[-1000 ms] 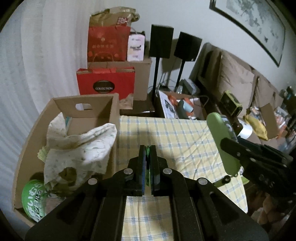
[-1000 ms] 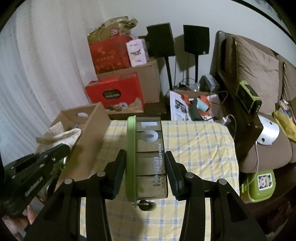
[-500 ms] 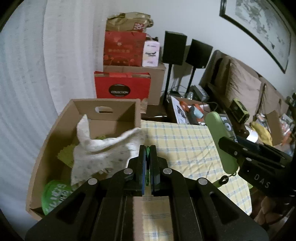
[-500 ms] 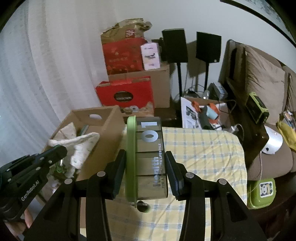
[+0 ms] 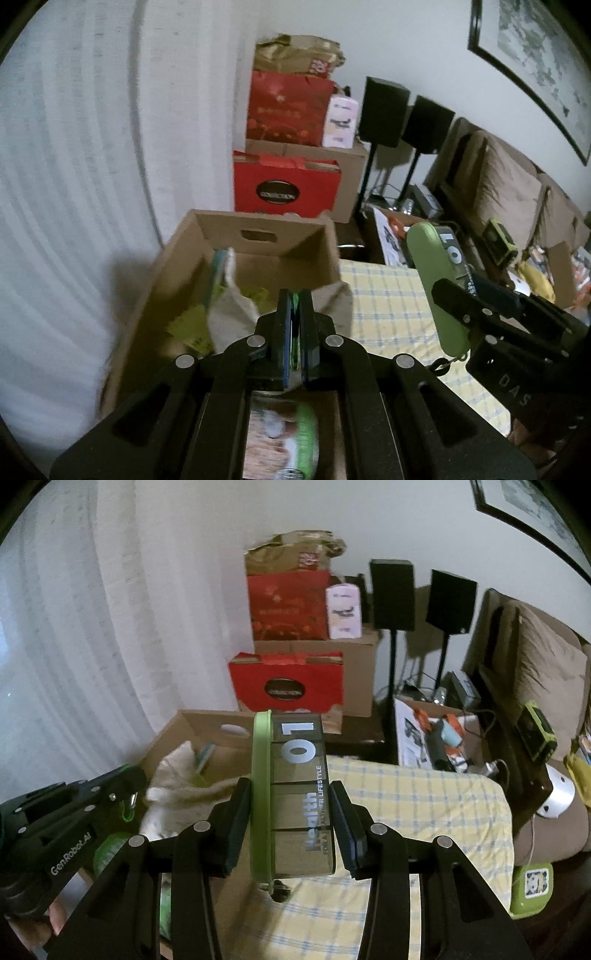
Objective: Organize objects
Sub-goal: 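Carry the carabiner over the box with the left gripper while the right carries the pill box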
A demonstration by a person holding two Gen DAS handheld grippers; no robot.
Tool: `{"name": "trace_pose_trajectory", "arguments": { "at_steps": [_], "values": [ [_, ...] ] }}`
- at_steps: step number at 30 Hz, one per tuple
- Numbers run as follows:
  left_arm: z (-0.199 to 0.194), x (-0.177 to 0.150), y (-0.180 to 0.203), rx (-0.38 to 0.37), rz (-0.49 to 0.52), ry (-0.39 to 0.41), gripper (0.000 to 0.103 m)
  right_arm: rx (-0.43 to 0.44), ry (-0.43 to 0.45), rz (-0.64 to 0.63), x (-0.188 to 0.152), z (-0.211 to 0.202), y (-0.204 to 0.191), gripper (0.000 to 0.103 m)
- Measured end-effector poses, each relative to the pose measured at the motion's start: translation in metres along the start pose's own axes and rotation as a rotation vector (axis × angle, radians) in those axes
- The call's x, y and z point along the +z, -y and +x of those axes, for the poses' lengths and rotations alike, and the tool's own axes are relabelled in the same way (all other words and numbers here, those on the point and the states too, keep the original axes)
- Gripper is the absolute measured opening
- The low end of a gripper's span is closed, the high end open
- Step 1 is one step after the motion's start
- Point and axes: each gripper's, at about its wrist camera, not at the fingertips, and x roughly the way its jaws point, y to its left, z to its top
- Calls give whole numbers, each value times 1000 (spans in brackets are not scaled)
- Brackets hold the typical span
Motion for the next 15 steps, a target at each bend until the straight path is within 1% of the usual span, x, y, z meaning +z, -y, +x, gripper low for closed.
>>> {"name": "trace_pose_trajectory", "arguments": {
  "at_steps": [7,15],
  "values": [
    [-1,5,-32,37,-23,6,3,43,4,-32,11,10,-36,43],
    [5,5,-59,60,-46,-1,3,91,3,-52,25,19,-64,43]
  ]
}}
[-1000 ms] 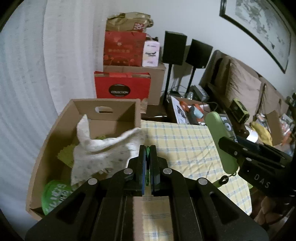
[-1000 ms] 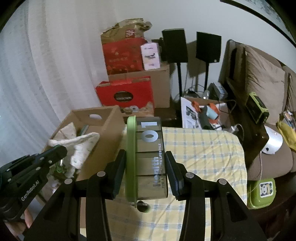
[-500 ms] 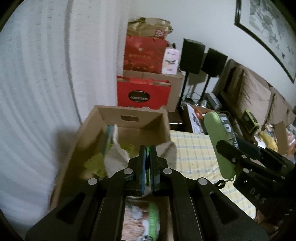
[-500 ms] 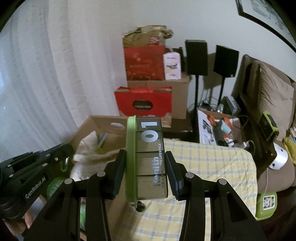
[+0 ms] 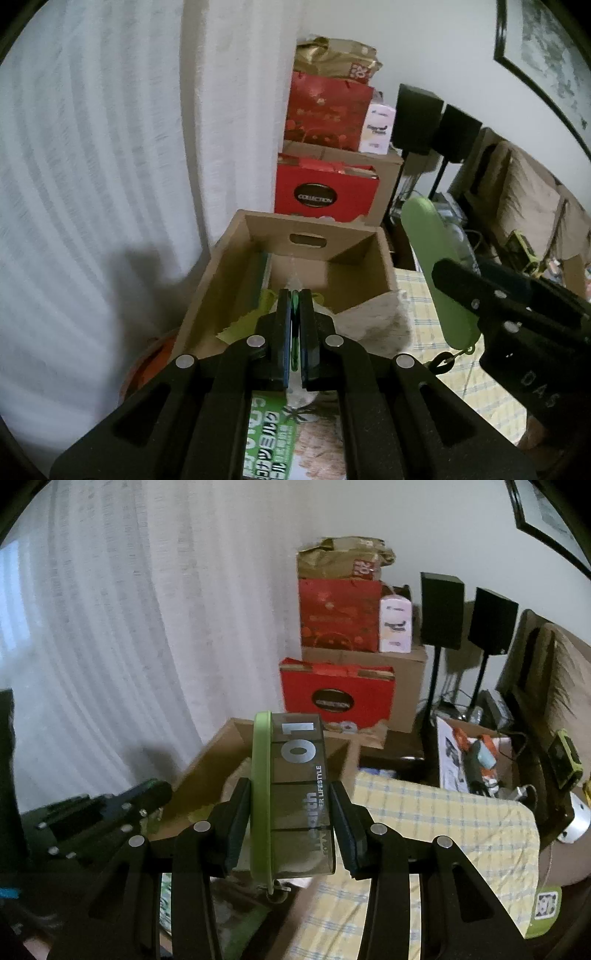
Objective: Organize objects
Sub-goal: 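Carry the carabiner over the box with the left gripper while the right carries the pill box, then lower the pill box into the box and open the right gripper while the left releases the carabiner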
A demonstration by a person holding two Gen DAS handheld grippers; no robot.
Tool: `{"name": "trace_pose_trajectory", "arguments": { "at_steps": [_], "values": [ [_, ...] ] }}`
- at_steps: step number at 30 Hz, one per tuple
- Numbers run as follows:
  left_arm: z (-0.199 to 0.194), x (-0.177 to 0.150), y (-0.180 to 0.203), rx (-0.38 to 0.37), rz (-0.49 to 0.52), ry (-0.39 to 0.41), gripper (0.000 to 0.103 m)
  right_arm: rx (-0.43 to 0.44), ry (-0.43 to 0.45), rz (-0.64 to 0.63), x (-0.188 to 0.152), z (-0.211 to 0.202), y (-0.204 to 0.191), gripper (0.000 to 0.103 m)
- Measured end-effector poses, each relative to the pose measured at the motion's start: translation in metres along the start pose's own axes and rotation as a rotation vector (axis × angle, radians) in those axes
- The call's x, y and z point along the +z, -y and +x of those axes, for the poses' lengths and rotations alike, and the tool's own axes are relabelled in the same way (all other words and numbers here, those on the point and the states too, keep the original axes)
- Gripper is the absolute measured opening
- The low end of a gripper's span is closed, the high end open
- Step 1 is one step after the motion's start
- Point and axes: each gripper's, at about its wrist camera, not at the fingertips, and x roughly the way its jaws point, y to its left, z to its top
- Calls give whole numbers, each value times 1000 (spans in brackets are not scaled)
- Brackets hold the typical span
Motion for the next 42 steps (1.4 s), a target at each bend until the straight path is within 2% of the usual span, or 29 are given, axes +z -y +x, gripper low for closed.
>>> {"name": "trace_pose_trajectory", "arguments": {
  "at_steps": [6,16,25,30,32,34,42],
  "values": [
    [17,-7,-8,3,-4,-32,4,39,-70,39,-8,33,-5,43],
    [63,-29,-12,-4,-10,-115,4,-14,-191,49,-48,92,5,43],
    [95,-40,-18,-12,-23,-188,4,-56,-220,-55,-65,115,-7,43],
    [104,-46,-24,-27,-55,-219,4,-21,-216,-48,-64,111,-4,44],
    [104,-48,-27,-29,-71,-221,7,-14,-199,-41,-61,106,-3,46],
    [101,-47,-29,-23,-78,-212,22,-11,-178,-35,-58,98,-2,48],
    [81,-43,-30,2,-73,-159,50,2,-114,7,-43,60,15,53]
  ]
}}
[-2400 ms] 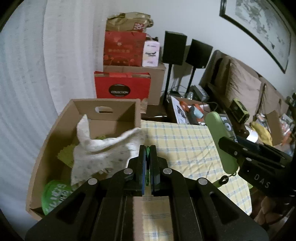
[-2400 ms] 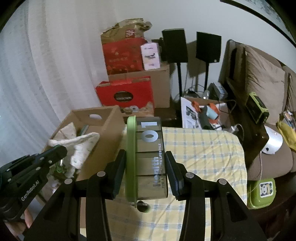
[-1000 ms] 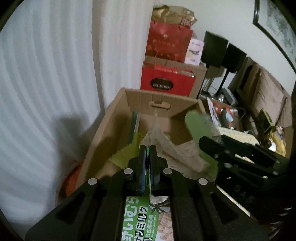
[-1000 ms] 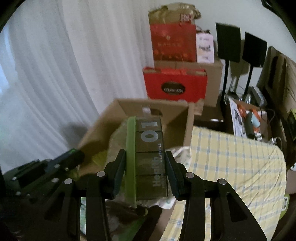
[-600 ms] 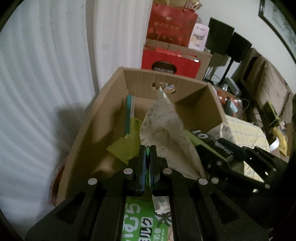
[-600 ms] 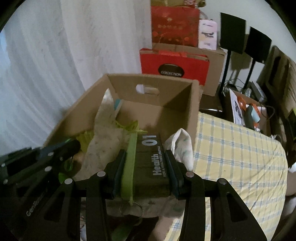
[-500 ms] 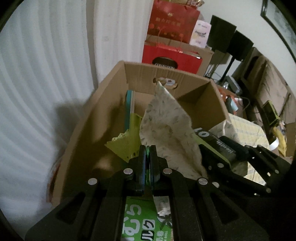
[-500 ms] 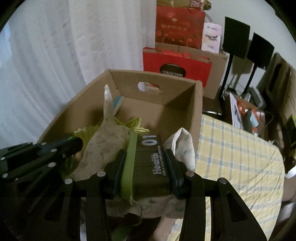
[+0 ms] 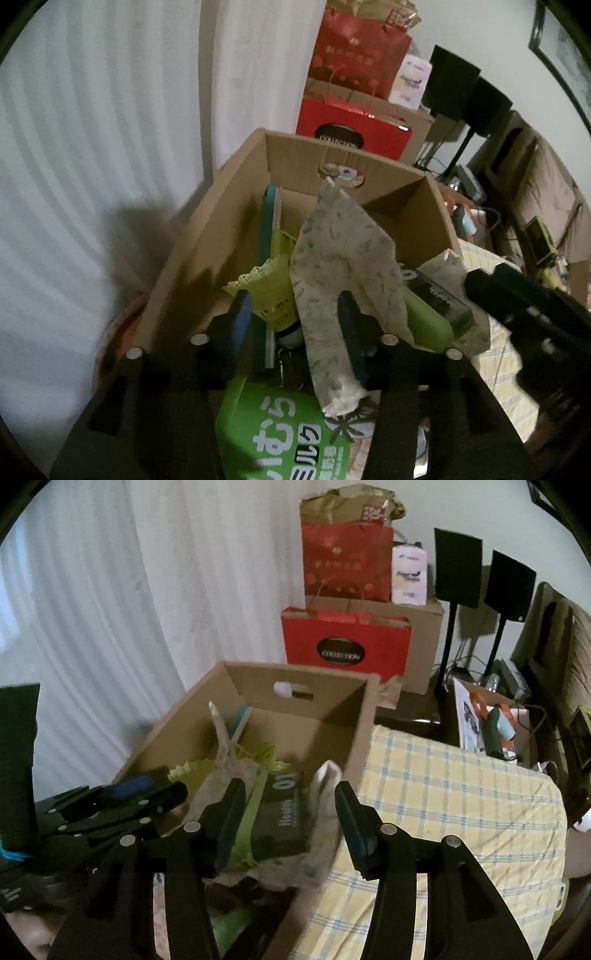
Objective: Organize objects
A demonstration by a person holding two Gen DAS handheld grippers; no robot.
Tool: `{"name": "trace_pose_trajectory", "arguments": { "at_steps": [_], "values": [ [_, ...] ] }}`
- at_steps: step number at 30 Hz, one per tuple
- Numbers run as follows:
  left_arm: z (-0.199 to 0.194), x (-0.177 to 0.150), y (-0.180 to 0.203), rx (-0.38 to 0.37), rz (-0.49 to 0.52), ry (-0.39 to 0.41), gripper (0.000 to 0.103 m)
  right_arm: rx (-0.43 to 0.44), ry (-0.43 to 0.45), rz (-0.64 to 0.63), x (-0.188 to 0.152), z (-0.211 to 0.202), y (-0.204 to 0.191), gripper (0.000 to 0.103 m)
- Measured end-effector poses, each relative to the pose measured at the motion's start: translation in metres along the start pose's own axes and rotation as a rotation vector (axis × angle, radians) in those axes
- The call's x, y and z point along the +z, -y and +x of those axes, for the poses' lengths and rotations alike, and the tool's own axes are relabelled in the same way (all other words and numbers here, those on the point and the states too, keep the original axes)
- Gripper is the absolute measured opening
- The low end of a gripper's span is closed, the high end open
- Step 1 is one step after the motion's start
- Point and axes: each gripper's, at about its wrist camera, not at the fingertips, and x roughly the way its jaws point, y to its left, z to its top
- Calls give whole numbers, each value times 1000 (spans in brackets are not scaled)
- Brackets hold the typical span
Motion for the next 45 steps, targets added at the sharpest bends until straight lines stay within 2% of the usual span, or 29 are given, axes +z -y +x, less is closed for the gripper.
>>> {"name": "trace_pose_trajectory", "arguments": {
  "at_steps": [2,7,9,10,12,14,19,26,29,31,35,39,45],
  "values": [
    [-7,0,4,7,13,16,55,-3,11,6,0,-8,4,53],
    [-19,-2,16,12,46,42,60,-15,35,11,-3,-27,13,56],
    [-23,-3,20,10,51,53,72,-23,43,8,-5,-34,16,57],
    [-26,-4,23,8,53,63,75,-30,49,7,-6,-38,18,58],
    [-31,-6,26,3,55,71,76,-41,58,10,-10,-45,23,64],
    [-37,-7,31,-13,58,77,76,-50,62,15,-14,-52,27,65],
    [-50,-11,46,-26,82,108,84,-106,87,6,-25,-67,40,76],
    [-56,-19,62,-39,104,106,85,-124,106,43,-36,-88,62,85],
    [-58,-22,68,-39,113,111,95,-129,111,55,-40,-96,69,87],
    [-62,-25,70,-48,110,119,97,-133,113,59,-43,-101,72,89],
    [-69,-30,77,-62,115,121,97,-137,111,66,-49,-108,78,103],
    [-77,-35,87,-71,134,129,103,-141,108,83,-54,-115,84,102],
    [-89,-43,97,-58,139,139,103,-167,118,89,-64,-128,93,102]
  ]
}}
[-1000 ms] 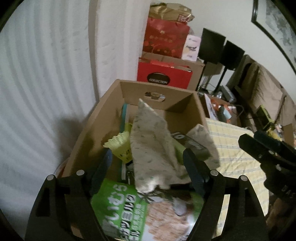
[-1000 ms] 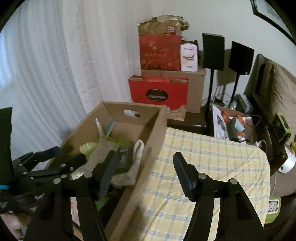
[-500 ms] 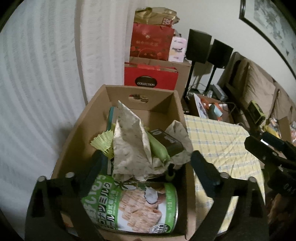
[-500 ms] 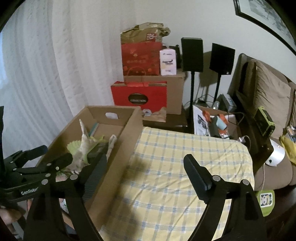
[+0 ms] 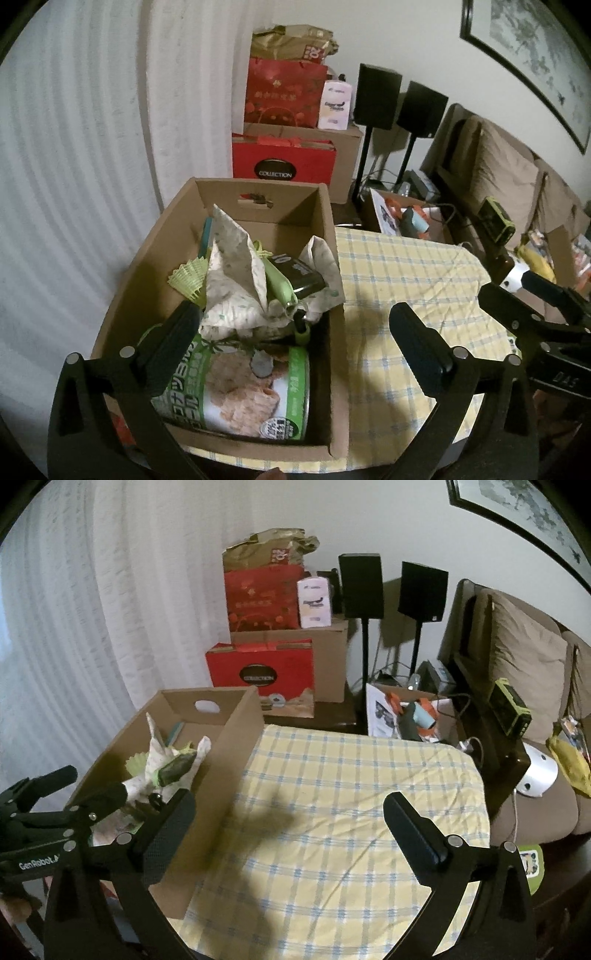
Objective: Organize objects
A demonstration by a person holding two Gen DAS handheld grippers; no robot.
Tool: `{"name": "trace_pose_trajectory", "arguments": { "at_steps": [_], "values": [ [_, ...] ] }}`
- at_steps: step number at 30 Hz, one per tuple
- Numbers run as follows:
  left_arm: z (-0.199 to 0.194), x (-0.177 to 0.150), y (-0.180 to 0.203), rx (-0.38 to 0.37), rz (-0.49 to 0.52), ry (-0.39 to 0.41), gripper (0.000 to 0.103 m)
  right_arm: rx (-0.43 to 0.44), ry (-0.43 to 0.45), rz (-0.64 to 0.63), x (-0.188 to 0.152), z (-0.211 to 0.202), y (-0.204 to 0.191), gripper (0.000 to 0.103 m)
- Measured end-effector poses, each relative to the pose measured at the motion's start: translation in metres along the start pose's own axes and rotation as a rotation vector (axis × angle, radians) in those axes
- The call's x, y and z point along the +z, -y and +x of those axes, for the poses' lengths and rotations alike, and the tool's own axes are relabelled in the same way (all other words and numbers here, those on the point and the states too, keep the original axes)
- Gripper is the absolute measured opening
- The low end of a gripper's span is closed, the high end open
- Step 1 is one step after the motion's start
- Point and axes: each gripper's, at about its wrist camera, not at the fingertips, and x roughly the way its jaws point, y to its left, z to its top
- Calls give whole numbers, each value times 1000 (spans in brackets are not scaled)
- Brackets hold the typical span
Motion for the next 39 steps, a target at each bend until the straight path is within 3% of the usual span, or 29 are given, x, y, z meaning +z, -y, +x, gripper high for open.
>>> {"name": "trace_pose_trajectory", "arguments": {
  "at_steps": [6,9,15,26,39],
  "values": [
    [-2,-10,7,35,5,-31,103,-18,8,3,-10,-12,9,102],
    [-6,-19,7,2,2,-36,103,-23,9,7,-17,-20,14,102],
    [-21,-32,11,-27,10,-27,103,-30,15,16,-28,-38,19,102],
    [-60,-62,26,8,49,15,103,-36,17,17,-54,-65,18,102],
    [-72,-67,28,11,49,19,103,-55,17,8,-73,-79,17,102]
  ]
}}
